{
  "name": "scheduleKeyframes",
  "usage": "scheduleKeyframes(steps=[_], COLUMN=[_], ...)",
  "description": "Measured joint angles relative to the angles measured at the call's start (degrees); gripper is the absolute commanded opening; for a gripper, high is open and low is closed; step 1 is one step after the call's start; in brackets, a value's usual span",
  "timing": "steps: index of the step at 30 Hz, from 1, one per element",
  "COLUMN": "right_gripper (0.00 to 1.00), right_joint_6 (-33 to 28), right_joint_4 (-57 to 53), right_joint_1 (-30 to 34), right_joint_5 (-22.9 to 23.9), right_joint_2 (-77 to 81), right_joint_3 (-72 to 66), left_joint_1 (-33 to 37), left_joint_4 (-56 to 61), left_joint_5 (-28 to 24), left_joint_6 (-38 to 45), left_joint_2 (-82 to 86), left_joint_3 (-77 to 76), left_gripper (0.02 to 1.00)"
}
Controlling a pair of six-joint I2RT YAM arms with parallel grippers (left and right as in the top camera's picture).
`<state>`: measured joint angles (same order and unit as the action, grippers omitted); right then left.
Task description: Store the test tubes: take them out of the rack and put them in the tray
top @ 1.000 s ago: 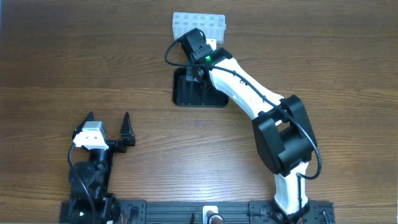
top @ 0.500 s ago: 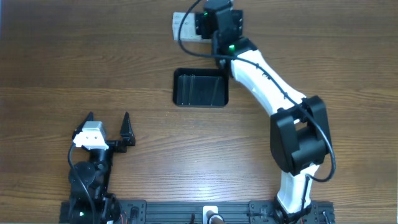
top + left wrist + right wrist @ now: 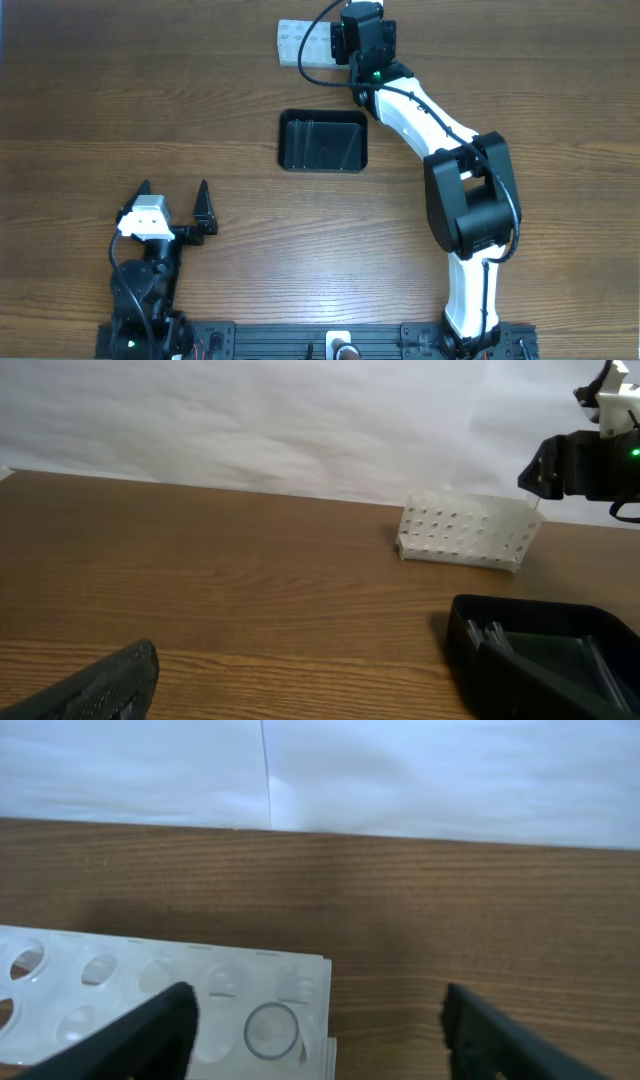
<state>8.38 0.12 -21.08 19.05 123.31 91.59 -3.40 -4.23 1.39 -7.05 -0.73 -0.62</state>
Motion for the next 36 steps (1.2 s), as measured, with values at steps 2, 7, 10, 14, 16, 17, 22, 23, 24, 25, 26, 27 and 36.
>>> scheduleKeyframes(steps=[2,7,10,14,16,17,22,23,24,25,26,27,36], right_gripper=[0.663,0.623,0.584,0.533,0.505,0.492,0.369,0.345,0.321,0.294,0.268,0.244,0.128], right_joint_6=[-0.1,-0.1,0.0,-0.1,0.0,0.0,-0.1,-0.1,-0.1,-0.2,-0.2,-0.2,-0.4], right_joint_4=[0.0,0.3,0.5,1.6,2.1,2.3,2.6,2.6,2.6,2.6,2.6,2.6,2.6], right_joint_1=[0.0,0.0,0.0,0.0,0.0,0.0,0.0,0.0,0.0,0.0,0.0,0.0,0.0], right_joint_5=[0.0,0.0,0.0,-0.8,-1.4,-1.6,-2.4,-2.5,-2.5,-2.6,-2.6,-2.6,-2.7], right_joint_2=[0.1,1.0,1.9,2.3,2.3,2.3,2.3,2.3,2.3,2.3,2.3,2.3,2.4], right_joint_3=[0.0,0.0,0.0,0.0,0.0,0.0,0.0,0.0,0.0,0.0,0.0,0.0,0.0], left_joint_1=[0.0,0.0,0.0,0.0,0.0,0.0,0.0,0.0,0.0,0.0,0.0,0.0,0.0], left_joint_4=[0.0,0.0,0.0,0.0,0.0,0.0,0.0,0.0,0.0,0.0,0.0,0.0,0.0], left_joint_5=[0.0,0.0,0.0,0.0,0.0,0.0,0.0,0.0,0.0,0.0,0.0,0.0,0.0], left_joint_6=[0.0,0.0,0.0,0.0,0.0,0.0,0.0,0.0,0.0,0.0,0.0,0.0,0.0], left_joint_2=[0.0,0.0,0.0,0.0,0.0,0.0,0.0,0.0,0.0,0.0,0.0,0.0,0.0], left_joint_3=[0.0,0.0,0.0,0.0,0.0,0.0,0.0,0.0,0.0,0.0,0.0,0.0,0.0], left_gripper=[0.998,1.000,1.000,1.000,1.000,0.998,1.000,1.000,0.998,1.000,1.000,1.000,1.000])
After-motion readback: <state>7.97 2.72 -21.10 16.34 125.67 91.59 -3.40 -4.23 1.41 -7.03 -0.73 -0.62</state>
